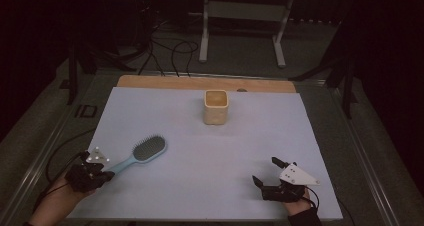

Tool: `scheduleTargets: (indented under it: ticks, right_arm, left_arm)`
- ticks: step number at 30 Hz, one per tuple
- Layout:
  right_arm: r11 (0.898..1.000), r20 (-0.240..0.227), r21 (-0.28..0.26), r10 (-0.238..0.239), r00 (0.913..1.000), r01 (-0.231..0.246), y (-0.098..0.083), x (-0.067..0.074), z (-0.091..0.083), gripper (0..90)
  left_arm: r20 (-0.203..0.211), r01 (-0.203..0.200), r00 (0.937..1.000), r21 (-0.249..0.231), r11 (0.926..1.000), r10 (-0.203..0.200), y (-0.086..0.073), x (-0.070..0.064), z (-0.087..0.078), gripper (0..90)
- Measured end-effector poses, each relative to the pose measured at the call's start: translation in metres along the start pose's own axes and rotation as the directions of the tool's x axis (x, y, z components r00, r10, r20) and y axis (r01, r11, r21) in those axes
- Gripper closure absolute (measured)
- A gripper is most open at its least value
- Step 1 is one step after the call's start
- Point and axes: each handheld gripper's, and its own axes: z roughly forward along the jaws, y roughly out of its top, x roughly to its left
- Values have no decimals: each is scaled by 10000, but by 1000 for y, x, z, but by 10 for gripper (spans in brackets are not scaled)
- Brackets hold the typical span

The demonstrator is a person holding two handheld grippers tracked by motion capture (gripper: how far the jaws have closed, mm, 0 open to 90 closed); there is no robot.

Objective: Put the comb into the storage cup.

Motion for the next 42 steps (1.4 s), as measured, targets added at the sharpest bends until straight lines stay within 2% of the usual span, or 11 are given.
scheduleTargets:
  ticks: [7,9,12,15,19,20,27,31,34,38,42]
  right_arm:
    - [10000,-13,1,54,10000,-54,0,0,0,90]
    - [10000,-24,30,-3,10000,3,0,1,0,90]
    - [10000,-10,-3,19,10000,-19,0,0,0,90]
    - [10000,-34,36,9,10000,-9,0,1,0,90]
    - [10000,-41,33,50,10000,-50,-1,0,1,90]
    - [10000,-43,51,-11,10000,11,-1,0,1,91]
    - [10000,-45,41,6,10000,-6,-1,0,1,90]
    - [10000,-63,41,8,10000,-8,-1,1,1,90]
    - [10000,-49,-2,29,10000,-29,0,0,0,90]
    - [10000,-77,35,-10,10000,10,-1,1,0,90]
    - [10000,-66,30,-1,10000,1,-1,0,1,90]
  left_arm:
    - [309,-257,9992,-72,9996,259,9,7,-5,895]
    - [314,-411,9987,69,9991,408,13,10,-4,895]
    - [596,-647,9961,-72,9979,650,18,15,-2,893]
    - [643,-999,9929,-23,9950,998,24,16,-1,838]
    - [684,-1158,9911,250,9930,1138,33,18,2,775]
    - [532,-1264,9908,355,9913,1244,35,18,3,737]
    - [788,-1407,9878,866,9863,1340,46,18,12,496]
    - [698,-1287,9902,1166,9848,1212,48,19,20,198]
    - [1027,-1229,9887,1356,9831,1094,49,22,25,26]
    - [1219,-1312,9857,1216,9839,1164,52,24,28,0]
    - [1338,-1666,9797,1289,9776,1494,55,23,34,0]
